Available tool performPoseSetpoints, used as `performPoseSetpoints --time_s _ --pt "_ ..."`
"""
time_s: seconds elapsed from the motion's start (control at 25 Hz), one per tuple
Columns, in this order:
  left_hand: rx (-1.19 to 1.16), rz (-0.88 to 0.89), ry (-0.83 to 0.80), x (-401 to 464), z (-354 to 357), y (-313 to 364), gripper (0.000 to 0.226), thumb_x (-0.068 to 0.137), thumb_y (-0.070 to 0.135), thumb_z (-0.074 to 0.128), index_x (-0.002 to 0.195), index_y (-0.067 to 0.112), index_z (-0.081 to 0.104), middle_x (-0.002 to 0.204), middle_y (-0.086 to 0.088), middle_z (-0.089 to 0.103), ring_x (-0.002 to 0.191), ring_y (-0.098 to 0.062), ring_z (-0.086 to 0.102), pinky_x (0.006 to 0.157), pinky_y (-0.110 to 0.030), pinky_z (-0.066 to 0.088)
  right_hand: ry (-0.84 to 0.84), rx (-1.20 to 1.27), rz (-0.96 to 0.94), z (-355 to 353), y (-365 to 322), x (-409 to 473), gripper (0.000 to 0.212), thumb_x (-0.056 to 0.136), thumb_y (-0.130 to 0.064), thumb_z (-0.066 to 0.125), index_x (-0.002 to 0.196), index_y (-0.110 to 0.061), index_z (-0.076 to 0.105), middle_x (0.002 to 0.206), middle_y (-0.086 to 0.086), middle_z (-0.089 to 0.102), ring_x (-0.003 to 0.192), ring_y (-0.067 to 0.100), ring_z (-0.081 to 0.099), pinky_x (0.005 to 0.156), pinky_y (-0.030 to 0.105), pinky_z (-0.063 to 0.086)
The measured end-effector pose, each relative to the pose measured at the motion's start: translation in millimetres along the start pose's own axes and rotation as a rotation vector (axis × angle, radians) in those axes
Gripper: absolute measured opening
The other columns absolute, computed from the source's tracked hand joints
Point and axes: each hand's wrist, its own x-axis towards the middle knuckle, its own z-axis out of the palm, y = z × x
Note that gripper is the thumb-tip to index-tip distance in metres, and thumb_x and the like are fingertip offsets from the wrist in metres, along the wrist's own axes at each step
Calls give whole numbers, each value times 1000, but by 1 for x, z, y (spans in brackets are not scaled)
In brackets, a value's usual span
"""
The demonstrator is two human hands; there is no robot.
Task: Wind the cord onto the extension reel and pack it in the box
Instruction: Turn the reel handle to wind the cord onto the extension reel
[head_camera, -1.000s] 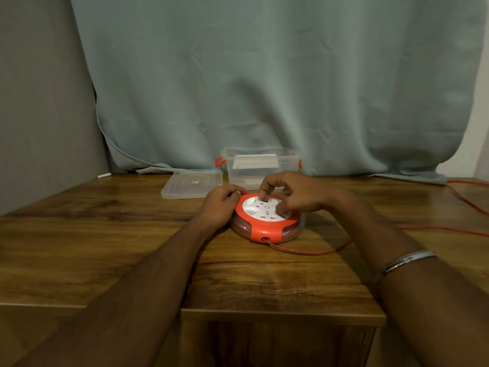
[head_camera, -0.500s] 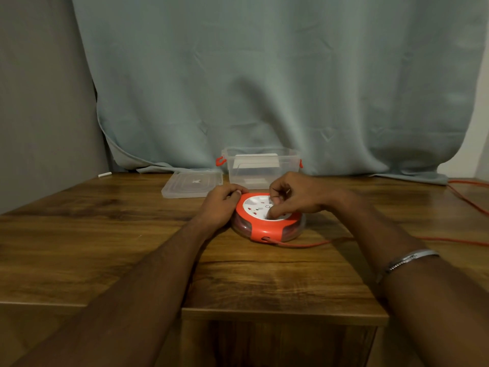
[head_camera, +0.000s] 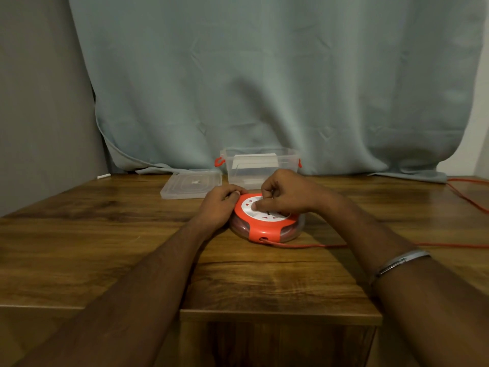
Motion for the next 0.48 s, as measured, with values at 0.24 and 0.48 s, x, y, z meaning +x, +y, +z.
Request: performPoseSetpoints --time_s 0.24,0.48 --pt "3 -6 0 -1 1 1 32 106 20 41 126 14 66 119 -7 70 103 -15 67 82 -26 57 -234 111 69 -20 13 -5 66 78 9 72 134 -24 62 119 -4 72 105 4 62 73 16 50" --pt "26 -9 5 -1 1 3 34 106 20 40 128 14 65 123 -7 68 107 -17 65 83 -26 57 -237 143 102 -22 21 -6 81 82 -1 79 149 -30 44 123 -5 74 133 20 53 110 42 49"
